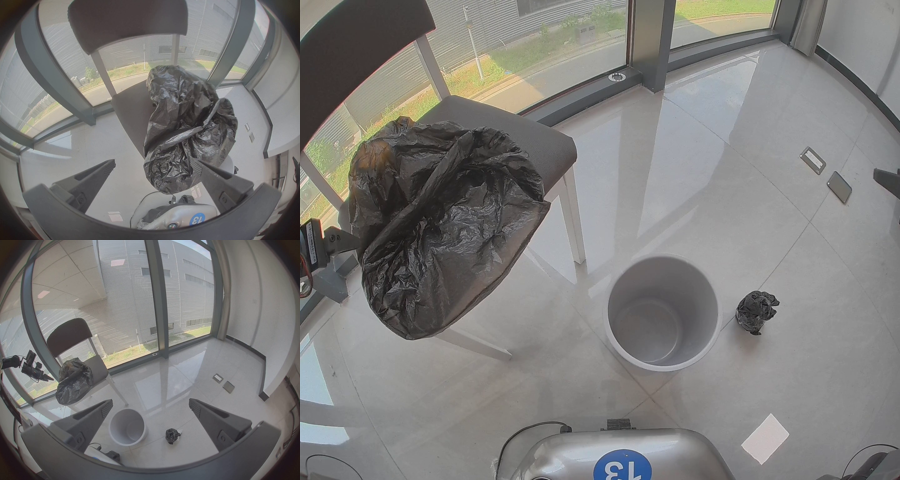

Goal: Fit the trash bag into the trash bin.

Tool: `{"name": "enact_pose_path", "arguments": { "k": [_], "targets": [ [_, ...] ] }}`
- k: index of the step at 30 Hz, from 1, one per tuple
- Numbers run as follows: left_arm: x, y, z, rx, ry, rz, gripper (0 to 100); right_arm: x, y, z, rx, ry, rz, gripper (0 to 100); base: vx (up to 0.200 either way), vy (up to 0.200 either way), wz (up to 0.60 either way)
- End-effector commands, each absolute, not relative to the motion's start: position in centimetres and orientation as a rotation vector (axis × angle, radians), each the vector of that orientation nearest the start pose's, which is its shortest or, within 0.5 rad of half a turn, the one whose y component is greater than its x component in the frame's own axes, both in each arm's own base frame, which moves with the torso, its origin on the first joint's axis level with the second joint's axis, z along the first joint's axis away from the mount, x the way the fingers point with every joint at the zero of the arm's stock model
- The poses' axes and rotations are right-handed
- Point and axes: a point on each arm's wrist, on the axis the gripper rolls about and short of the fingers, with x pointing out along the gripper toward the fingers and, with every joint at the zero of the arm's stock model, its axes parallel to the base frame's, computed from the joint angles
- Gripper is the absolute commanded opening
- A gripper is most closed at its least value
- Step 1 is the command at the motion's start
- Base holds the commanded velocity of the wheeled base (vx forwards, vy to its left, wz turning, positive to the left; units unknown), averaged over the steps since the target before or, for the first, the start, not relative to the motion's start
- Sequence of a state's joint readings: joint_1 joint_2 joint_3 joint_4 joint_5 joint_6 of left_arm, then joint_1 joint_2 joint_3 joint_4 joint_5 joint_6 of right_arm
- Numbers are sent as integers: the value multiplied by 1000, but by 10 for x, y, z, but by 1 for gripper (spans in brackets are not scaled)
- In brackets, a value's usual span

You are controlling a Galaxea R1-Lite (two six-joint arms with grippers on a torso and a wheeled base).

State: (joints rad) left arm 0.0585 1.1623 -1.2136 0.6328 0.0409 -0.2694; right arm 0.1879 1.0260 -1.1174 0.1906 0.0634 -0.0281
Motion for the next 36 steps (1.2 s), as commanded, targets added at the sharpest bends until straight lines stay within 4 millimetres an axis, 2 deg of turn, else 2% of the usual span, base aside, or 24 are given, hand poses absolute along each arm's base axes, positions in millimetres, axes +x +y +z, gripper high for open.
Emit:
{"name": "enact_pose_path", "arguments": {
  "k": [1, 5, 13, 22, 36],
  "targets": [
    [158, 11, 288, -287, 642, 195, 100, 132, 33, 337, -50, 148, 300, 100, 0, 0, 0],
    [169, 11, 277, -290, 652, 201, 100, 134, 35, 338, -79, 168, 312, 100, 0, 0, 0],
    [174, 7, 269, -301, 677, 178, 100, 138, 37, 340, -83, 172, 318, 100, 0, 0, 0],
    [201, 6, 255, -339, 663, 180, 100, 139, 37, 348, -90, 146, 315, 100, 0, 0, 0],
    [214, 6, 247, -348, 670, 167, 100, 139, 38, 353, -112, 128, 324, 100, 0, 0, 0]
  ]
}}
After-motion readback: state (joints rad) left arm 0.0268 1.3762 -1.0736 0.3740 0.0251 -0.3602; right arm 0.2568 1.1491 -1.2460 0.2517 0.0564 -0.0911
